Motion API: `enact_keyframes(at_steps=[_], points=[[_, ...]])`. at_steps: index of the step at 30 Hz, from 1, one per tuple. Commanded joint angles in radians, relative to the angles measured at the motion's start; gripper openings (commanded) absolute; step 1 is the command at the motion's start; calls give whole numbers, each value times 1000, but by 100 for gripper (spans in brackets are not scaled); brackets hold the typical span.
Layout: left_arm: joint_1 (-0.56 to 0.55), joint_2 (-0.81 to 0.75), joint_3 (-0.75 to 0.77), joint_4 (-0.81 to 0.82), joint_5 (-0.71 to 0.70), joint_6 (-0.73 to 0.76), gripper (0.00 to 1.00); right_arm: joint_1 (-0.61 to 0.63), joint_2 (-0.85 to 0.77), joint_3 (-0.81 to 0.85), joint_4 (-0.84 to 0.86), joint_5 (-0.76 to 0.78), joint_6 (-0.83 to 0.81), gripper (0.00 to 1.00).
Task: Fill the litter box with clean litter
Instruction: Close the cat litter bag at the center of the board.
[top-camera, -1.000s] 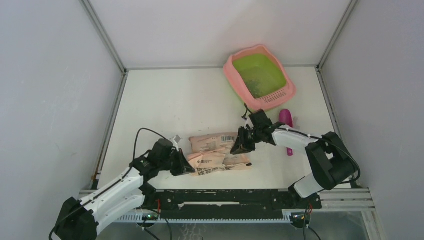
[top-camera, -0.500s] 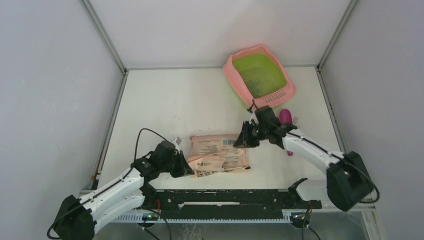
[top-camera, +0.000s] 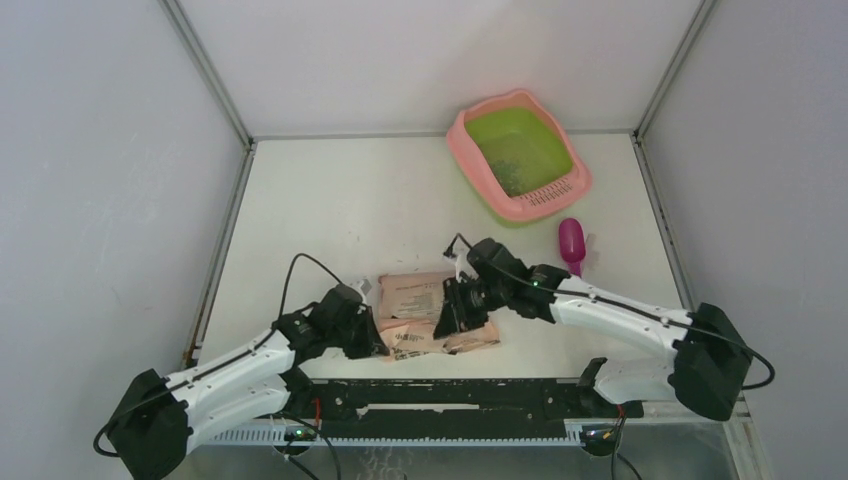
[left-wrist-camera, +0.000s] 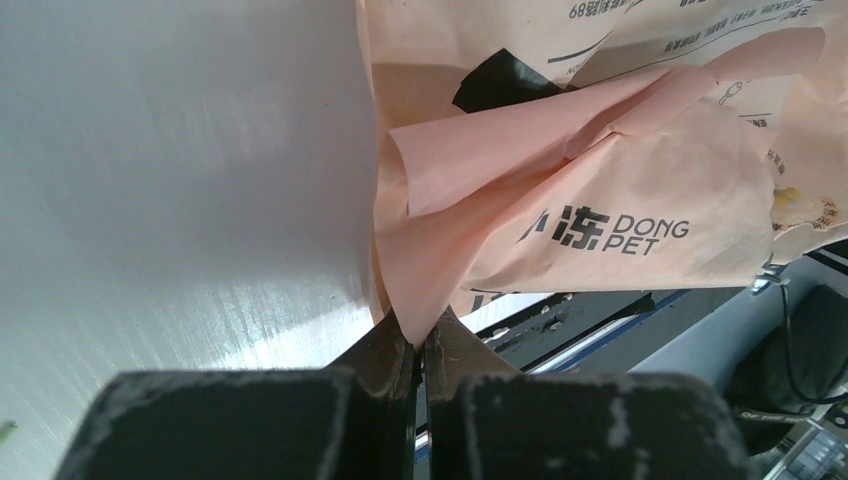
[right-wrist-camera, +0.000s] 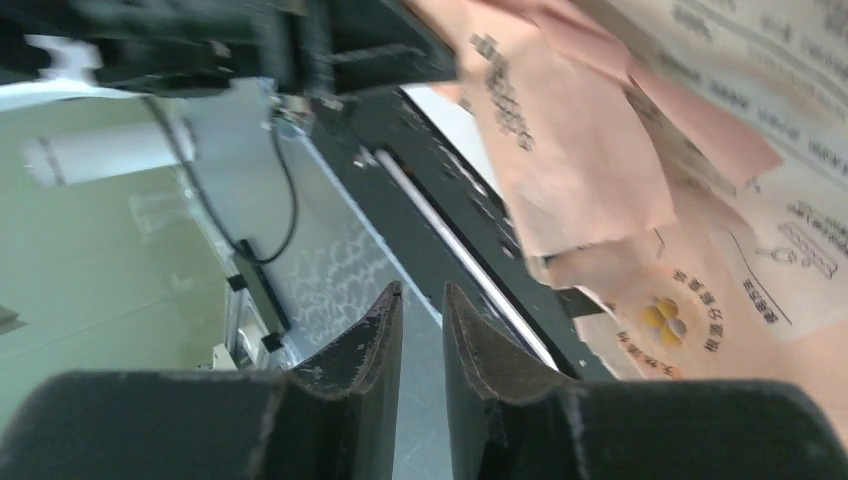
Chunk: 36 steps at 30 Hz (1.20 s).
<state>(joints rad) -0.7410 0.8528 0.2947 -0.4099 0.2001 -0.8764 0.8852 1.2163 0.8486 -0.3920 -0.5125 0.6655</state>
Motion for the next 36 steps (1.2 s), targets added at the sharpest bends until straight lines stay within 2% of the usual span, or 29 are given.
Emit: enact_keyframes(at_steps=[1,4,7,10,12,13,15,16,19,24,31,36], points=[[-14,24,58,-69,-33,50,5,56,57,-37,121,57,74,28],[-15,32,63,-68,-38,48,5,108,107,-35,177,72,92,28],[-15,25,79,-79,-52,45,5,149,144,-17,136,153,81,29],[-17,-9,92,-85,-62,37,8,199,94,-20,146,228,31,37],[-17,-40,100,-89,-59,39,9,239,28,-31,158,277,-42,45],[-17,-54,108,-97,-59,41,9,256,-11,-38,141,324,-75,53],[-17,-76,117,-104,-56,46,9,275,-87,-71,135,381,-127,78],[-17,-82,120,-105,-52,45,10,271,-119,-84,124,400,-144,81],[-17,-83,124,-95,-39,47,9,253,-160,-107,99,404,-182,83],[-17,-99,136,-90,-38,66,9,244,-131,-123,73,377,-270,82],[-17,-150,135,-71,-60,85,9,245,-168,-229,178,385,-355,79],[-18,-163,139,-66,-59,92,9,243,-136,-235,228,355,-367,76]])
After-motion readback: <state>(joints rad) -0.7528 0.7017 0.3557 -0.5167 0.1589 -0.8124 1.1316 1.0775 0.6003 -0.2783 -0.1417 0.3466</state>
